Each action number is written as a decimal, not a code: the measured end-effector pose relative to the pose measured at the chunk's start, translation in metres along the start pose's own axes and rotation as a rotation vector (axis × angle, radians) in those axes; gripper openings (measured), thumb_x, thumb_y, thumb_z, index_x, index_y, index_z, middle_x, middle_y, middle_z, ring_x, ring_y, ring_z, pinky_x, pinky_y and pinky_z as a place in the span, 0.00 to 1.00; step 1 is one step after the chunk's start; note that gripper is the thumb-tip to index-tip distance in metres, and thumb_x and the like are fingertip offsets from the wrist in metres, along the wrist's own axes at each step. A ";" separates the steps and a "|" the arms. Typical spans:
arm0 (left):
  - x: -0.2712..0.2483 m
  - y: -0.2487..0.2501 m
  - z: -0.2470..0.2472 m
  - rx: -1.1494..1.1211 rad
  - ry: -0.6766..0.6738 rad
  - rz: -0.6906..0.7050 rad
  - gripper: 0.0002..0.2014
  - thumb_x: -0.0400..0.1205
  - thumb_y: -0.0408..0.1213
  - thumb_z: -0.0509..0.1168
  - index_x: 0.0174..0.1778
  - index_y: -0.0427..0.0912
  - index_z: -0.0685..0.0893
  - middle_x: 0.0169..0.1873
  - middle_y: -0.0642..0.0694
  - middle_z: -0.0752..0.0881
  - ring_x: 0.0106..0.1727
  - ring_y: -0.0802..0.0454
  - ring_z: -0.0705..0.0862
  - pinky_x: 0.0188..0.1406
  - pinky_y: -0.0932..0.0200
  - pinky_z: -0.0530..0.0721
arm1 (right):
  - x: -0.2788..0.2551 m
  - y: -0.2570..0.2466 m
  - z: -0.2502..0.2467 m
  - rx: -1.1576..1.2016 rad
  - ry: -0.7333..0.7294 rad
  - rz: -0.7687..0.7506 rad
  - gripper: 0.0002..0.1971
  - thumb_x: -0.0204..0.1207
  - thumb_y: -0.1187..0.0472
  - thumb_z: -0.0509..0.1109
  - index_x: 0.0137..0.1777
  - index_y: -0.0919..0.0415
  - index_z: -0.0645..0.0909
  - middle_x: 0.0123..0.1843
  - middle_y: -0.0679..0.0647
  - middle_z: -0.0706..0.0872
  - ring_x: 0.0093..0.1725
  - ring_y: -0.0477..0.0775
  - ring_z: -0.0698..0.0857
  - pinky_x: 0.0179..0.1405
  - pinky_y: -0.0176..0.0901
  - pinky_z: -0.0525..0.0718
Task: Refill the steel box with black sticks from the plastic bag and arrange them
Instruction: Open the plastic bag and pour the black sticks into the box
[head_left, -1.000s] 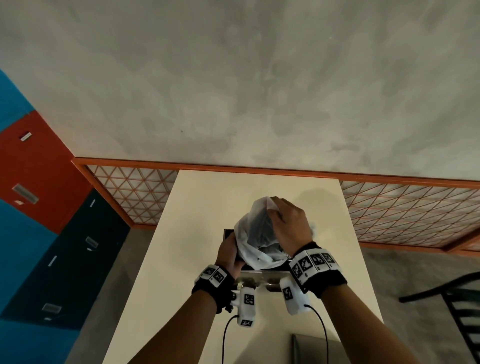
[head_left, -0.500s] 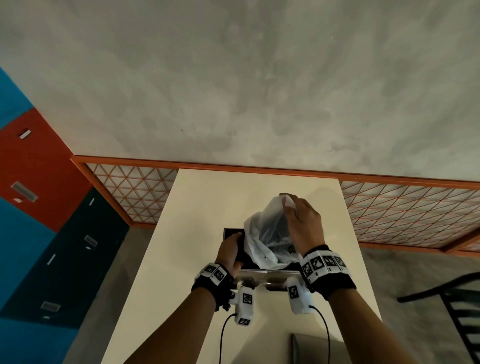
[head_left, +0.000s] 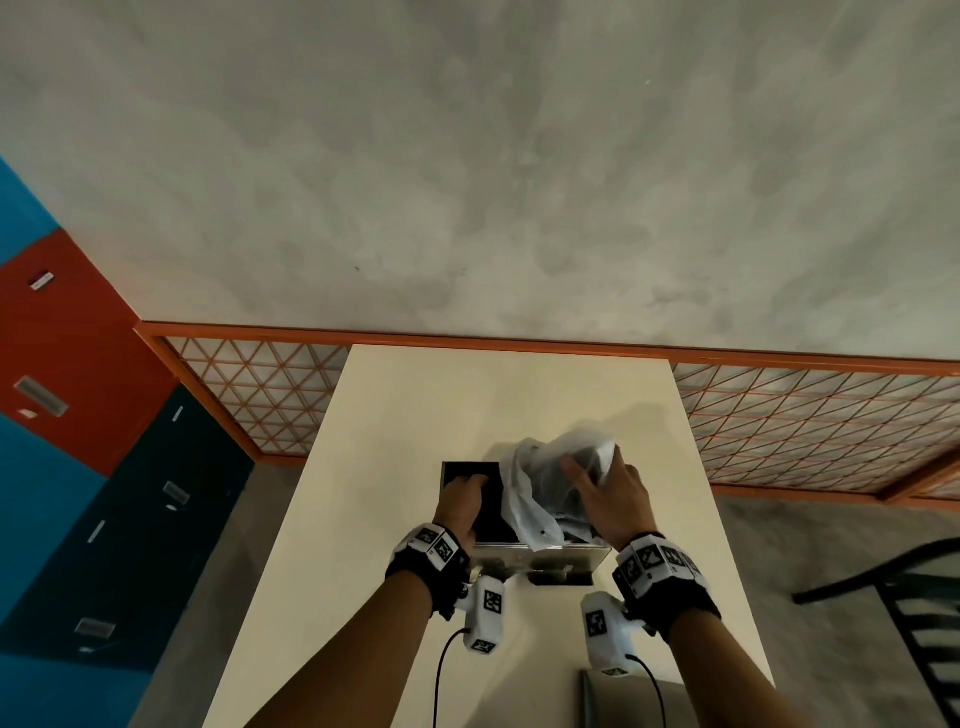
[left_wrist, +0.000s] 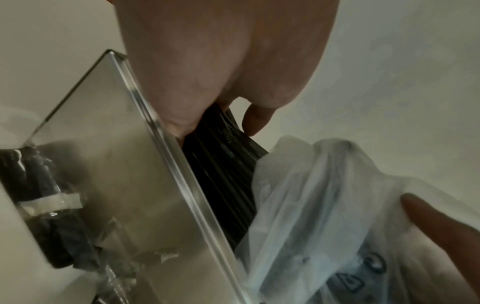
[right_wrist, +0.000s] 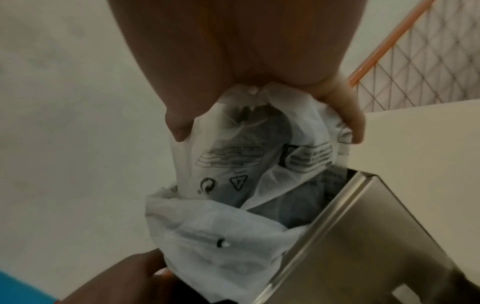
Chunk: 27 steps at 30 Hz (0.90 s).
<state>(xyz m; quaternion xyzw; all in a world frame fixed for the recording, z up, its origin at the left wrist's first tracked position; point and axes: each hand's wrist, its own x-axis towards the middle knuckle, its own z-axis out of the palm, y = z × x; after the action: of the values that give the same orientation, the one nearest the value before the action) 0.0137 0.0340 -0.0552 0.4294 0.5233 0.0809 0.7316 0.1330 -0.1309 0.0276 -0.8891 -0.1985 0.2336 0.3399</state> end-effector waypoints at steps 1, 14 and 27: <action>0.004 -0.001 0.000 0.005 0.000 0.007 0.13 0.86 0.36 0.62 0.59 0.35 0.88 0.54 0.33 0.91 0.57 0.34 0.88 0.62 0.37 0.87 | -0.001 -0.004 0.002 -0.001 -0.017 -0.034 0.32 0.77 0.35 0.66 0.74 0.52 0.66 0.65 0.65 0.79 0.62 0.67 0.79 0.62 0.57 0.79; -0.016 0.002 -0.005 -0.168 -0.112 0.078 0.12 0.81 0.43 0.71 0.50 0.37 0.88 0.49 0.33 0.90 0.52 0.35 0.88 0.60 0.38 0.85 | -0.010 -0.056 0.003 -0.073 0.026 -0.416 0.25 0.70 0.33 0.55 0.68 0.33 0.69 0.60 0.49 0.78 0.56 0.59 0.83 0.53 0.62 0.85; -0.016 -0.001 -0.007 -0.200 -0.217 0.068 0.18 0.79 0.48 0.72 0.59 0.39 0.88 0.59 0.32 0.90 0.61 0.34 0.87 0.68 0.37 0.84 | -0.012 -0.065 0.003 -0.100 0.010 -0.450 0.20 0.78 0.49 0.59 0.70 0.33 0.68 0.61 0.48 0.79 0.58 0.60 0.82 0.57 0.65 0.82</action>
<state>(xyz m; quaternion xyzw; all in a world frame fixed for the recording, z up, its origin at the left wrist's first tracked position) 0.0003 0.0281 -0.0458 0.3779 0.4156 0.1104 0.8199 0.1091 -0.0909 0.0743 -0.8392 -0.4014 0.1373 0.3402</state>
